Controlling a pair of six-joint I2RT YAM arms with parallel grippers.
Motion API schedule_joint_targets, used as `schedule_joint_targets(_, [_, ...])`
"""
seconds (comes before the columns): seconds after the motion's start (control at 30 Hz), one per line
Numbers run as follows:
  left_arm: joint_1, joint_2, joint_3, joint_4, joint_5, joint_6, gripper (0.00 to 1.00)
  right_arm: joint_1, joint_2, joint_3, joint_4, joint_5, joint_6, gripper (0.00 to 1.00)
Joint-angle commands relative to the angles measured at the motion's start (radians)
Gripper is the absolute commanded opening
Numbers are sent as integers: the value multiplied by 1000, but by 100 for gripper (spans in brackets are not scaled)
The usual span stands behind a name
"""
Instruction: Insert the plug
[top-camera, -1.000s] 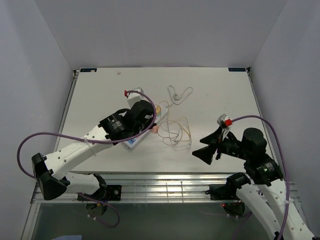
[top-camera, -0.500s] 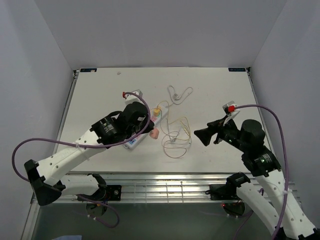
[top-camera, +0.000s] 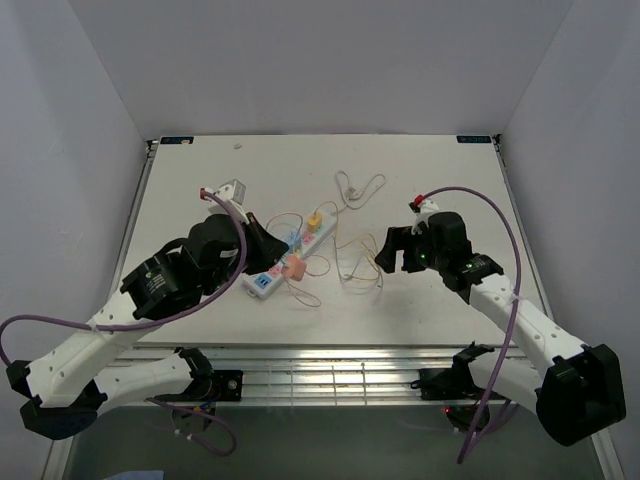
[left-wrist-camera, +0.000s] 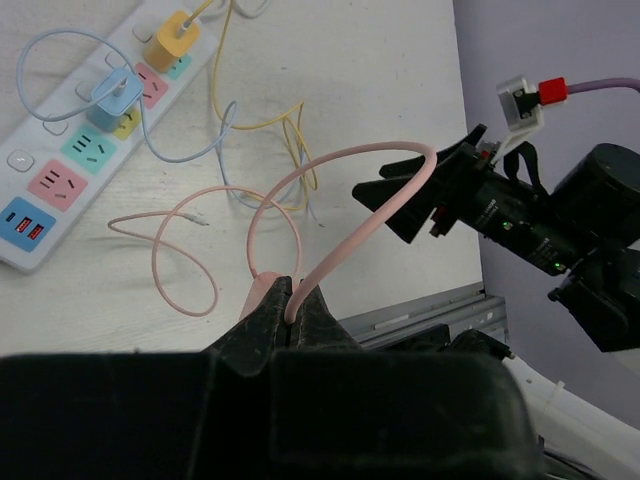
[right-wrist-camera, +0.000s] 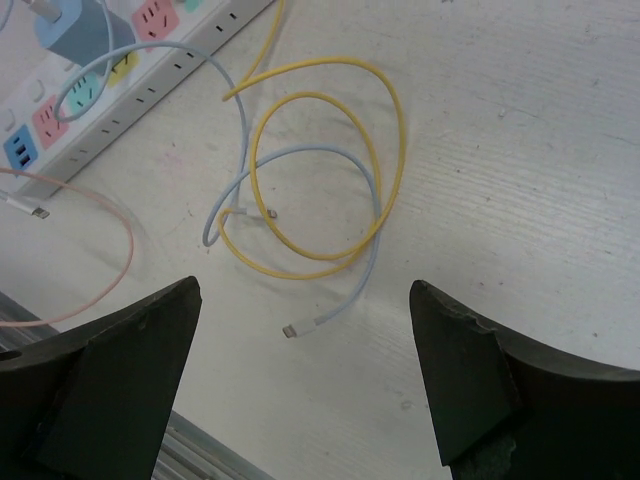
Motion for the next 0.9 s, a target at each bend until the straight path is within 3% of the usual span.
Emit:
schedule_joint_targets(0.0, [-1, -71, 6, -6, 23, 3, 0, 34, 30, -5, 149, 26, 82, 90])
schedule_joint_targets(0.17, [-2, -69, 20, -39, 33, -26, 0, 207, -81, -46, 314, -52, -27, 90])
schedule_joint_targets(0.3, [-1, -36, 57, -103, 10, -87, 0, 258, -255, -135, 456, -332, -93, 90])
schedule_joint_targets(0.4, [-1, 3, 92, -190, -7, -156, 0, 338, -336, -137, 490, -432, -192, 90])
schedule_joint_targets(0.57, [-1, 40, 103, -241, 29, -239, 0, 549, -227, 13, 378, -293, -410, 90])
schedule_joint_targets(0.73, [-1, 67, 78, -243, 42, -281, 0, 727, -61, 191, 246, -33, -510, 90])
schedule_joint_targets(0.87, [-1, 81, 65, -241, 62, -291, 0, 771, 56, 268, 225, 40, -564, 90])
